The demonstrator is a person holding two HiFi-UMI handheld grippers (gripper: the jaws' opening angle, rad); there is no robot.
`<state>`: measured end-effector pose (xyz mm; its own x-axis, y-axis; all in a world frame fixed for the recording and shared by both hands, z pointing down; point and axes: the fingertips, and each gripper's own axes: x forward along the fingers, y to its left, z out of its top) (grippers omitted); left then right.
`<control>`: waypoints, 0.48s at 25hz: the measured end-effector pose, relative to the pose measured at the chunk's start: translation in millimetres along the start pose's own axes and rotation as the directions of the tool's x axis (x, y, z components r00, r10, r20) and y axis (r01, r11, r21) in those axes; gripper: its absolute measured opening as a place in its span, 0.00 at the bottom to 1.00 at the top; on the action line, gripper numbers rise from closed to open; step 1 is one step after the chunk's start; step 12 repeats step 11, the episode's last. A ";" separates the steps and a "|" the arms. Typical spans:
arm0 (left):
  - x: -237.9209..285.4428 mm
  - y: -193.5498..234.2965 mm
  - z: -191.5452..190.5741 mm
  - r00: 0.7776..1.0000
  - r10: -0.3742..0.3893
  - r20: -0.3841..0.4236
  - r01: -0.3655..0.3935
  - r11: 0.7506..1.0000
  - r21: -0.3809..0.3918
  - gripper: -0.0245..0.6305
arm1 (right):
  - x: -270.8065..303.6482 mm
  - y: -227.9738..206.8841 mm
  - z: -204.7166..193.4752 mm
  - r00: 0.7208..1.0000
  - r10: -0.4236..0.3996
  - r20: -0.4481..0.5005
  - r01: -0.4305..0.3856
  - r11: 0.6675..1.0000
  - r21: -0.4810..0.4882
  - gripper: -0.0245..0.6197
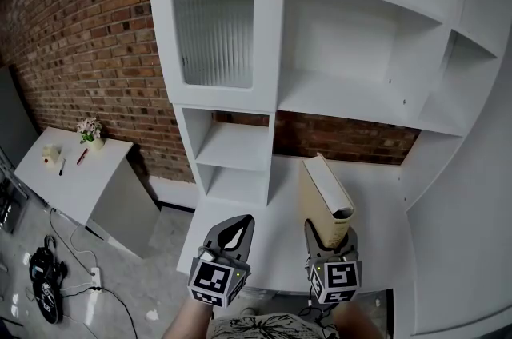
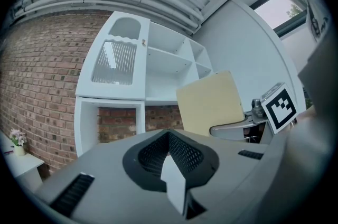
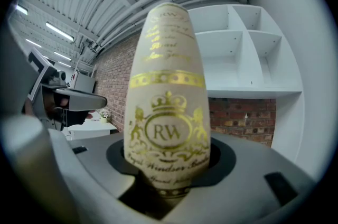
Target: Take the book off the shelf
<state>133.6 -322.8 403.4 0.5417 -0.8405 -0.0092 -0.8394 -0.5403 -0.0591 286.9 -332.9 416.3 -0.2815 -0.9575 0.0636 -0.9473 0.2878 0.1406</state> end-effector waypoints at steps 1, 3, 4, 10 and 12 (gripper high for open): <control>1.1 0.1 2.1 1.000 0.000 0.011 0.000 1.000 0.004 0.06 | 0.4 -0.6 0.4 1.000 0.001 0.000 -0.001 1.000 0.005 0.39; 2.5 -0.7 4.2 1.000 -0.003 0.022 0.003 1.000 0.006 0.06 | 0.5 -2.2 0.8 1.000 0.001 0.002 -0.001 1.000 0.022 0.39; 2.8 -1.3 3.9 1.000 -0.005 0.018 0.005 1.000 0.003 0.06 | 0.4 -3.0 1.2 1.000 0.001 0.003 -0.001 1.000 0.028 0.39; 6.1 -1.2 -1.1 1.000 -0.014 -0.012 0.014 1.000 -0.002 0.06 | 3.2 -4.3 3.0 1.000 -0.003 -0.001 0.003 1.000 0.015 0.39; 6.8 -1.1 -1.9 1.000 -0.015 -0.017 0.015 1.000 -0.002 0.06 | 3.9 -4.4 2.9 1.000 -0.002 -0.003 0.002 1.000 0.015 0.39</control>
